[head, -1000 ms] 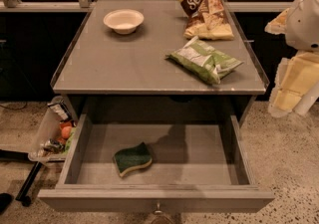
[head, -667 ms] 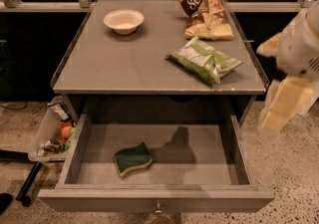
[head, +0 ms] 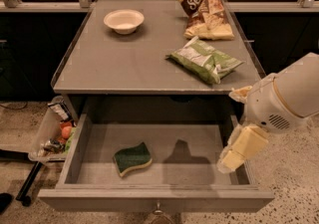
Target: Pick sponge from top drawer and place on counter
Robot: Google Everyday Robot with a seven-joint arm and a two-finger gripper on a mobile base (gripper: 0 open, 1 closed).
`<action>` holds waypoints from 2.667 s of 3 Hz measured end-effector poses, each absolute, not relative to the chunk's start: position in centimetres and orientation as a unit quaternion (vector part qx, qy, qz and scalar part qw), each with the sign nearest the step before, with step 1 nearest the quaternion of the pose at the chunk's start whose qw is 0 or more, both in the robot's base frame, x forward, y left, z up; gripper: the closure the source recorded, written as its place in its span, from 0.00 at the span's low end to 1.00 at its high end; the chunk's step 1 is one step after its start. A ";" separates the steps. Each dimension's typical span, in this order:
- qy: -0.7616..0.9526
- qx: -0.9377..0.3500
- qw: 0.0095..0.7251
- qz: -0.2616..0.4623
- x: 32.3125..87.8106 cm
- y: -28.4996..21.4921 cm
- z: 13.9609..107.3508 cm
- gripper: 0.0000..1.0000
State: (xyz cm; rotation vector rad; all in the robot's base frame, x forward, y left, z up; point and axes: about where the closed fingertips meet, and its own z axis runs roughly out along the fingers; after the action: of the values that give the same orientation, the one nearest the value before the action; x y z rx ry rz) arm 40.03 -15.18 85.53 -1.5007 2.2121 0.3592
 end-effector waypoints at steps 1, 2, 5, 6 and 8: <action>0.812 -0.524 0.224 0.125 39.4 -15.8 85.1 0.00; 0.797 -0.526 0.238 0.178 39.3 -11.9 81.0 0.00; 0.701 -0.594 0.291 0.266 42.6 0.7 77.7 0.00; 0.707 -0.583 0.302 0.262 42.5 0.4 77.6 0.00; 0.668 -0.601 0.378 0.221 48.1 0.3 77.6 0.00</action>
Offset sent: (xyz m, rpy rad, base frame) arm -0.0050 0.1016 -0.1043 0.2960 0.0689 0.0648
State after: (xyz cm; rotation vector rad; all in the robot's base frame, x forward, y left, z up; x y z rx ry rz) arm 48.08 0.28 77.60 -1.5370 1.7074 0.5653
